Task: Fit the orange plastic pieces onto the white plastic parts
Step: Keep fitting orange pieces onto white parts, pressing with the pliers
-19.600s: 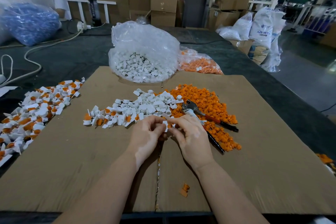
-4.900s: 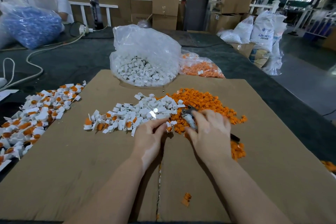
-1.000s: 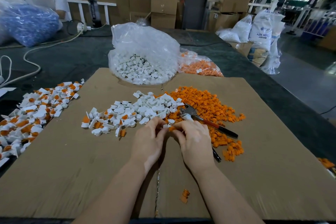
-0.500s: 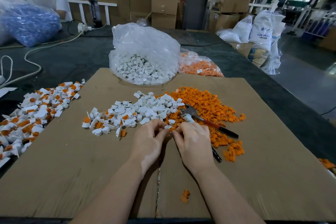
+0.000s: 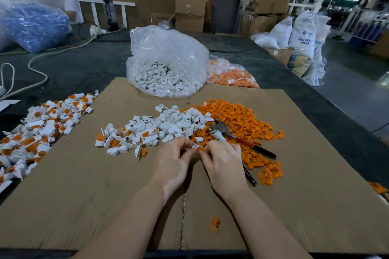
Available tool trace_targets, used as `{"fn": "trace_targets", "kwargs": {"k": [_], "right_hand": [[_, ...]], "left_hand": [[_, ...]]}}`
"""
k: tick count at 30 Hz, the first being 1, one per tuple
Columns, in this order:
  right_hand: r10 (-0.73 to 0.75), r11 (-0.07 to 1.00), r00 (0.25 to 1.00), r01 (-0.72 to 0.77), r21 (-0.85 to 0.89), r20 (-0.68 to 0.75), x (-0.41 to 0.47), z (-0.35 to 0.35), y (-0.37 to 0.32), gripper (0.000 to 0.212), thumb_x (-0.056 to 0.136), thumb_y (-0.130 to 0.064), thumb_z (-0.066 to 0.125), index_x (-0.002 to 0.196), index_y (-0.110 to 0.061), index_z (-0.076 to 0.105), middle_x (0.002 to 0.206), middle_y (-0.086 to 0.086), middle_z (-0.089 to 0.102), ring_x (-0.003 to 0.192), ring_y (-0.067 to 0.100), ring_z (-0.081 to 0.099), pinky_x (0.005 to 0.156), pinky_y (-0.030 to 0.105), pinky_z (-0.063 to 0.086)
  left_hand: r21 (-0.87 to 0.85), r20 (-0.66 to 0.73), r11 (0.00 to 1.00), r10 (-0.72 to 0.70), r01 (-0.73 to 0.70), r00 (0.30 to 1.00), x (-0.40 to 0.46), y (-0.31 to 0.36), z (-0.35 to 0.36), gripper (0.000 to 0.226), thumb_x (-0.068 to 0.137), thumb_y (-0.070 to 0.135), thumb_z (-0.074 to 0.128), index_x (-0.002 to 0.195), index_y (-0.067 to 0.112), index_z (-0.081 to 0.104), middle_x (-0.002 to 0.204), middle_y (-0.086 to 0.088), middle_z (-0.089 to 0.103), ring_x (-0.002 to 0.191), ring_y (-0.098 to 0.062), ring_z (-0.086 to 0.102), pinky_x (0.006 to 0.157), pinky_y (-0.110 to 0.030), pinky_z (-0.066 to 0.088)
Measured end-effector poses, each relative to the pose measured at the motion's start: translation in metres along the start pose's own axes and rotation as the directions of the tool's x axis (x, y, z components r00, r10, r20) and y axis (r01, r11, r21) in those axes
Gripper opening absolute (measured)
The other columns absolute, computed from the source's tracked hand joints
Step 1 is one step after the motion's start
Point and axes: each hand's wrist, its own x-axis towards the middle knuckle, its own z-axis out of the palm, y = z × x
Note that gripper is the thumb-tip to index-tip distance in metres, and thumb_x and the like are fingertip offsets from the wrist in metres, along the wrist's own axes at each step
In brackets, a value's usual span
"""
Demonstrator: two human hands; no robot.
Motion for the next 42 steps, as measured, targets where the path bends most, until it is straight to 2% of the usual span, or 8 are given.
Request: {"fn": "trace_targets", "kwargs": {"k": [4,7,10,20,27,31,36,42], "right_hand": [[0.02,1.0,1.0,-0.02,0.003,0.014,0.0001,0.0005,-0.0003,0.024,0.075,-0.006,0.073,0.064,-0.011,0.052,0.06,0.0,0.052,0.06,0.023,0.051,0.066,0.036,0.036],[0.034,0.999,0.999,-0.034,0.004,0.04,0.0001,0.0005,-0.0003,0.022,0.078,-0.008,0.07,0.065,-0.01,0.052,0.061,0.002,0.053,0.064,0.025,0.051,0.068,0.037,0.036],[0.039,0.999,0.998,-0.039,-0.004,0.049,0.0001,0.0005,-0.0004,0.022,0.078,-0.008,0.069,0.065,-0.01,0.052,0.061,0.002,0.054,0.064,0.026,0.052,0.067,0.038,0.037],[0.053,0.998,0.997,-0.05,-0.041,0.063,0.0002,0.0014,-0.0007,0.018,0.08,-0.014,0.07,0.068,-0.008,0.058,0.065,0.004,0.058,0.069,0.028,0.054,0.069,0.04,0.038],[0.032,0.999,0.999,-0.032,-0.017,0.012,-0.0007,0.0008,-0.0014,0.012,0.083,-0.021,0.065,0.073,-0.013,0.063,0.07,-0.002,0.062,0.072,0.021,0.056,0.071,0.034,0.037],[0.041,0.998,0.996,-0.038,0.044,-0.084,-0.0007,-0.0005,0.0001,0.008,0.077,-0.012,0.071,0.074,-0.013,0.064,0.07,-0.004,0.061,0.07,0.017,0.055,0.07,0.029,0.034],[0.013,0.994,0.998,-0.007,0.107,-0.056,-0.0011,-0.0012,0.0007,0.014,0.077,-0.008,0.068,0.09,-0.013,0.067,0.079,-0.003,0.062,0.078,0.017,0.055,0.072,0.031,0.04],[-0.029,0.993,0.999,0.031,0.113,-0.023,0.0008,-0.0039,-0.0014,0.025,0.078,-0.009,0.073,0.102,-0.015,0.07,0.082,-0.001,0.061,0.081,0.019,0.055,0.072,0.032,0.041]], "left_hand": [[0.046,0.003,0.999,0.019,-0.019,1.0,0.0004,-0.0008,0.0002,0.022,0.088,0.014,0.06,0.074,0.03,0.055,0.075,0.005,0.064,0.075,-0.01,0.058,0.062,-0.01,0.04],[0.131,0.021,0.989,0.06,-0.062,0.998,0.0,-0.0006,0.0013,0.006,0.089,0.017,0.059,0.086,0.021,0.062,0.08,0.003,0.065,0.08,-0.014,0.059,0.072,-0.025,0.047],[0.196,0.011,0.976,0.099,-0.1,0.995,-0.0002,-0.0003,0.002,0.006,0.09,0.02,0.059,0.092,0.018,0.064,0.082,0.003,0.066,0.081,-0.014,0.059,0.075,-0.032,0.048],[0.135,-0.005,0.99,0.033,-0.032,0.999,0.0039,-0.0067,0.0042,0.006,0.091,0.022,0.057,0.085,0.023,0.058,0.076,0.007,0.061,0.073,-0.006,0.053,0.059,-0.01,0.035],[0.032,-0.04,0.999,0.001,0.001,0.999,0.0048,-0.005,0.0029,0.015,0.091,0.018,0.056,0.08,0.029,0.054,0.075,0.011,0.059,0.071,0.0,0.052,0.058,-0.002,0.035],[-0.018,-0.048,1.0,-0.025,0.024,0.999,0.0055,-0.0048,0.0023,0.013,0.091,0.018,0.055,0.084,0.028,0.056,0.077,0.007,0.062,0.075,-0.003,0.057,0.058,-0.003,0.036],[-0.069,-0.045,0.997,-0.048,0.045,0.998,0.007,-0.0069,0.0019,0.007,0.092,0.017,0.055,0.091,0.019,0.061,0.079,0.003,0.063,0.077,-0.008,0.059,0.058,-0.006,0.038],[-0.071,-0.037,0.997,-0.033,0.03,0.999,0.0064,-0.0073,0.0015,0.011,0.091,0.015,0.056,0.087,0.024,0.061,0.074,0.008,0.062,0.068,0.006,0.056,0.056,-0.001,0.037]]}}
